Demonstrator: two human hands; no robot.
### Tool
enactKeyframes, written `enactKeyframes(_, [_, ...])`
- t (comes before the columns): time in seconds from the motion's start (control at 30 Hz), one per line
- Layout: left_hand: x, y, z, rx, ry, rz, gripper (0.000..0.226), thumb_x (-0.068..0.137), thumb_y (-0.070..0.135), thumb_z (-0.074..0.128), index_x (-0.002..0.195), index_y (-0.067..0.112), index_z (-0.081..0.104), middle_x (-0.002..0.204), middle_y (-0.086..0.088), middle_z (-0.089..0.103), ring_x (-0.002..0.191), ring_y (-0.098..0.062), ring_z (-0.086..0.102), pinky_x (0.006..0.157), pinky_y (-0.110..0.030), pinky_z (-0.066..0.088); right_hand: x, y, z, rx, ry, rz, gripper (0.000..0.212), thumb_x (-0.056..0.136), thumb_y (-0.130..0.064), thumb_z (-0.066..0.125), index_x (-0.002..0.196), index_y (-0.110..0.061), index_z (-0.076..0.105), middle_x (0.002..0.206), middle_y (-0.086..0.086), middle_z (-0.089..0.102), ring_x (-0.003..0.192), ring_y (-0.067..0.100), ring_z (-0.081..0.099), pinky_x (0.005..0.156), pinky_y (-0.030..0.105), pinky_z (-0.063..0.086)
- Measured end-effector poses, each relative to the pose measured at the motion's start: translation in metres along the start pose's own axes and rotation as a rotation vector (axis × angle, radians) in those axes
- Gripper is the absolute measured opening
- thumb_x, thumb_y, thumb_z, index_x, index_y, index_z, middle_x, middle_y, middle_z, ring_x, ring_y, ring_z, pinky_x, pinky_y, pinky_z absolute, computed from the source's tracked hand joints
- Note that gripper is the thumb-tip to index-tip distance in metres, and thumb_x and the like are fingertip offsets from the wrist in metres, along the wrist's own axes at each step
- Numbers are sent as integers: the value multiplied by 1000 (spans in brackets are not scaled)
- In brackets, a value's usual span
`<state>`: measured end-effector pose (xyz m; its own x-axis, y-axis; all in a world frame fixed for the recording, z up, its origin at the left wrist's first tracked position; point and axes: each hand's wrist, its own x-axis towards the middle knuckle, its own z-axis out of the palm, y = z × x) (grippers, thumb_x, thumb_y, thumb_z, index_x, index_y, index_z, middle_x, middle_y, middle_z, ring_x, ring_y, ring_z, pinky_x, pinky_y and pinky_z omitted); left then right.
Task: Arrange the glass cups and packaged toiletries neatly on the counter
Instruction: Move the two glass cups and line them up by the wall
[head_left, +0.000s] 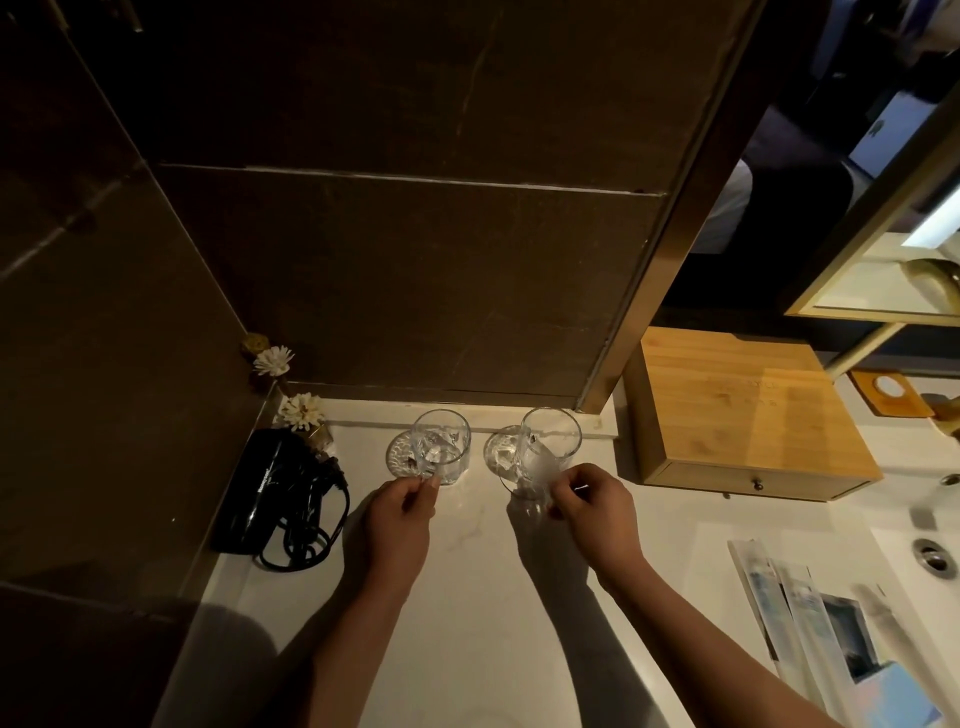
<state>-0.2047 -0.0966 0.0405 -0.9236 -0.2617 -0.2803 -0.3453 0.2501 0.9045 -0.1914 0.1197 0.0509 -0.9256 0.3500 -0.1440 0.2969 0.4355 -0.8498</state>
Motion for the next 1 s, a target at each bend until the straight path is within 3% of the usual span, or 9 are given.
enactKeyframes(0.23, [-3, 4, 0, 15, -3, 4, 23, 91, 39, 67, 69, 35, 66, 85, -1, 78, 84, -20, 75, 85, -48, 59, -7, 2, 11, -19, 8, -17, 16, 92, -20, 61, 80, -13, 68, 74, 5, 71, 71, 20, 68, 71, 39, 57])
enactKeyframes(0.4, [-3, 6, 1, -3, -8, 3, 20, 94, 32, 67, 76, 22, 69, 88, -7, 77, 86, -22, 74, 85, -45, 58, -13, 3, 18, -3, 7, -29, 17, 93, -22, 61, 78, -15, 66, 73, 3, 70, 68, 17, 68, 70, 39, 59])
enactKeyframes(0.5, [-6, 9, 1, -26, -19, -8, 21, 95, 29, 66, 74, 28, 64, 92, -10, 76, 88, -22, 73, 77, -35, 55, -13, 5, 16, 25, -12, -35, 16, 93, -24, 62, 80, -16, 68, 75, 2, 72, 71, 17, 69, 73, 43, 59])
enactKeyframes(0.57, [-6, 9, 1, -59, -22, -18, 18, 95, 26, 66, 78, 21, 67, 93, -12, 76, 89, -23, 72, 70, -27, 51, -15, 9, 13, 57, -52, -49, 13, 92, -29, 63, 83, -22, 68, 80, -2, 72, 73, 14, 69, 75, 43, 60])
enactKeyframes(0.63, [-6, 10, 2, -81, -25, -24, 16, 95, 25, 66, 91, 10, 72, 95, -12, 76, 91, -24, 73, 69, -26, 50, -19, 20, 6, -33, -2, -134, 11, 92, -35, 60, 92, -26, 67, 93, -4, 70, 84, 12, 66, 79, 40, 58])
enactKeyframes(0.7, [-4, 11, 2, -107, -25, -37, 20, 95, 22, 66, 103, 5, 73, 98, -15, 76, 93, -27, 73, 73, -29, 51, -24, 40, 0, -266, 89, -253, 26, 94, -39, 55, 111, -21, 65, 116, 2, 66, 107, 18, 59, 91, 37, 52])
enactKeyframes(0.8, [-3, 12, 2, -124, -8, -49, 21, 94, 21, 68, 103, 2, 73, 95, -16, 77, 93, -27, 73, 74, -30, 52, -37, 71, 0, -610, 49, -320, 52, 95, -50, 47, 136, -17, 50, 147, 8, 47, 136, 28, 39, 111, 44, 38])
enactKeyframes(0.9, [-5, 16, 2, -120, 30, -42, 20, 93, 24, 69, 101, 6, 75, 90, -10, 78, 87, -20, 75, 76, -30, 56, -41, 88, 4, -763, 12, -321, 64, 96, -59, 30, 145, -18, 40, 156, 7, 35, 145, 28, 26, 120, 45, 24])
enactKeyframes(1.0, [-7, 23, 5, -148, 73, -32, 17, 93, 21, 69, 99, 6, 75, 89, -12, 78, 78, -14, 72, 59, -14, 47, -39, 87, 5, -776, 30, -299, 66, 95, -61, 28, 144, -19, 41, 156, 5, 35, 145, 26, 25, 119, 43, 23])
